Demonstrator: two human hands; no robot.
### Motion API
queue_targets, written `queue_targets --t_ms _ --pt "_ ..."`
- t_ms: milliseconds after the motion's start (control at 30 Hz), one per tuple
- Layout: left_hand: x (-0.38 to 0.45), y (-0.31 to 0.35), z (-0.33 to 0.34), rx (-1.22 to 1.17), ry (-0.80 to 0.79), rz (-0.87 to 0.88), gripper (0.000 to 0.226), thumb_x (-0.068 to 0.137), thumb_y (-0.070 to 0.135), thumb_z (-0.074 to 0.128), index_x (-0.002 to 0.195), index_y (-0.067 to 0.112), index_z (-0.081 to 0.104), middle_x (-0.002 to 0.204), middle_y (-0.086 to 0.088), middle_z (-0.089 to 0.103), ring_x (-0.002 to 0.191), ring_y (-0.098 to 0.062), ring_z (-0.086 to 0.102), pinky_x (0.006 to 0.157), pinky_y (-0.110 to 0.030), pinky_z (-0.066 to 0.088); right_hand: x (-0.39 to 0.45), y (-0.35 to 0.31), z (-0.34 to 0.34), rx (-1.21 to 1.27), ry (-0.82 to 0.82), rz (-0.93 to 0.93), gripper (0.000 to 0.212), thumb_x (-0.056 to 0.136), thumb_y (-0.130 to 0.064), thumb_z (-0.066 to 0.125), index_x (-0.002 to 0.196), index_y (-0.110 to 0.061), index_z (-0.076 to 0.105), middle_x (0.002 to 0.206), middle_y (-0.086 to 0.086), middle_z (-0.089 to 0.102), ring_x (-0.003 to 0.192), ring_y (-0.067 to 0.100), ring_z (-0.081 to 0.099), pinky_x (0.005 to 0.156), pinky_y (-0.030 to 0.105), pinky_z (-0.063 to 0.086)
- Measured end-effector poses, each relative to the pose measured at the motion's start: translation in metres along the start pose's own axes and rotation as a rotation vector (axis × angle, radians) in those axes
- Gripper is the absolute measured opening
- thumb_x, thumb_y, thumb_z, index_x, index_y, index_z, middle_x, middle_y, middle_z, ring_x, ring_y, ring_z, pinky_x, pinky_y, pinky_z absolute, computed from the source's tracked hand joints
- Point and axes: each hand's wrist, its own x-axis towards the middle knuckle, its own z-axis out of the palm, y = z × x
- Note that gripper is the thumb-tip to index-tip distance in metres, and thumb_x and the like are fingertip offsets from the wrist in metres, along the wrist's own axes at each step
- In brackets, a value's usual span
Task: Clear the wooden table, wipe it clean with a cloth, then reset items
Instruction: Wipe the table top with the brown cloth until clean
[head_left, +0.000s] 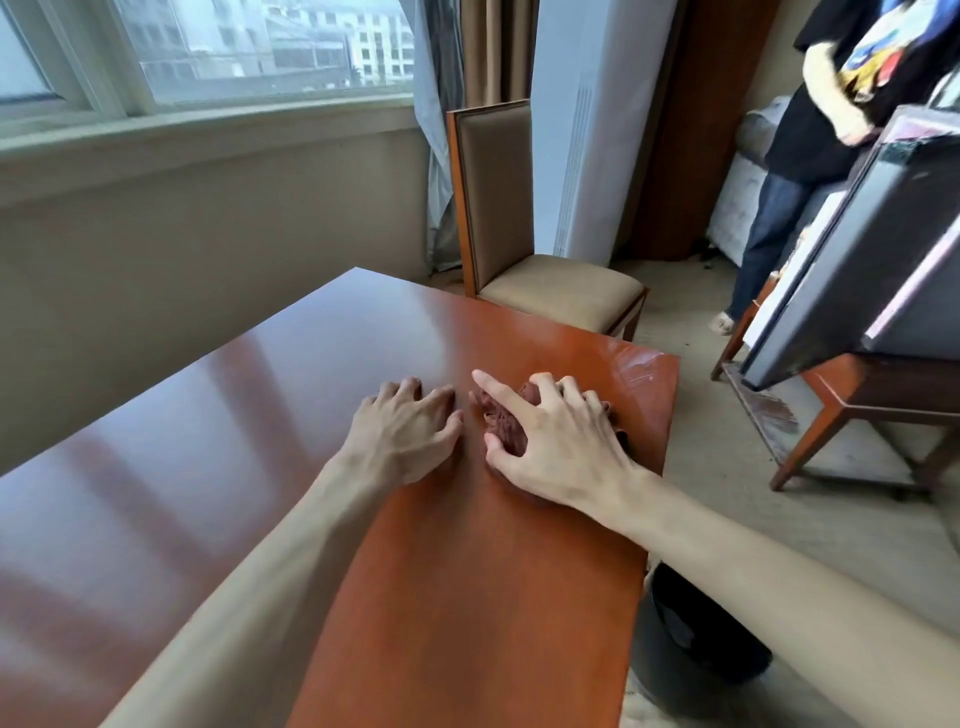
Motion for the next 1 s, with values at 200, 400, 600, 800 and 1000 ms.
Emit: queue_targets --t_ms 200,400,600,800,1000 --pt "-0.001 -0.048 0.019 -0.05 0.075 -0.098 0.077 0.085 0.071 0.007 0.156 0.045 0.025 0.165 -0.008 0.021 0.154 -0.03 0.01 0.124 -0.046 0.01 0.069 0.005 0.028 0.128 0.079 0.111 0.038 0.089 -0.063 0.052 0.112 -0.037 0.067 0.111 0.002 0.063 0.105 0.031 0.06 0.089 0.042 0.051" --pt "0.004 -0.056 0.033 -0.103 0.146 -0.122 0.076 0.085 0.071 0.007 0.156 0.048 0.023 0.165 0.0 0.018 0.154 -0.023 0.006 0.125 -0.041 0.004 0.215 0.034 0.07 0.146 0.155 0.218 0.037 0.09 -0.052 0.053 0.107 -0.024 0.069 0.11 0.009 0.065 0.107 0.036 0.059 0.087 0.043 0.048" --pt "0.003 -0.055 0.032 -0.127 0.137 -0.13 0.073 0.087 0.07 0.01 0.155 0.049 0.022 0.167 0.001 0.015 0.154 -0.02 0.003 0.126 -0.04 0.001 0.272 0.043 0.083 0.133 0.125 0.314 0.039 0.09 -0.052 0.052 0.106 -0.021 0.069 0.112 0.011 0.065 0.11 0.038 0.059 0.089 0.044 0.047" --pt "0.003 -0.054 0.03 -0.098 0.101 -0.123 0.067 0.094 0.067 0.017 0.157 0.046 0.02 0.168 -0.003 0.013 0.155 -0.024 0.002 0.126 -0.043 0.001 0.146 0.01 0.043 0.204 0.062 0.126 0.031 0.088 -0.054 0.057 0.101 -0.029 0.07 0.105 0.003 0.064 0.106 0.03 0.059 0.089 0.042 0.048" --pt "-0.001 -0.053 0.026 -0.102 0.089 -0.099 0.061 0.101 0.061 0.026 0.158 0.041 0.022 0.168 -0.007 0.012 0.155 -0.027 0.004 0.126 -0.045 0.002 -0.02 -0.028 0.002 0.265 0.111 -0.098 0.034 0.085 -0.059 0.06 0.109 -0.037 0.071 0.105 -0.013 0.065 0.101 0.013 0.06 0.091 0.034 0.051"
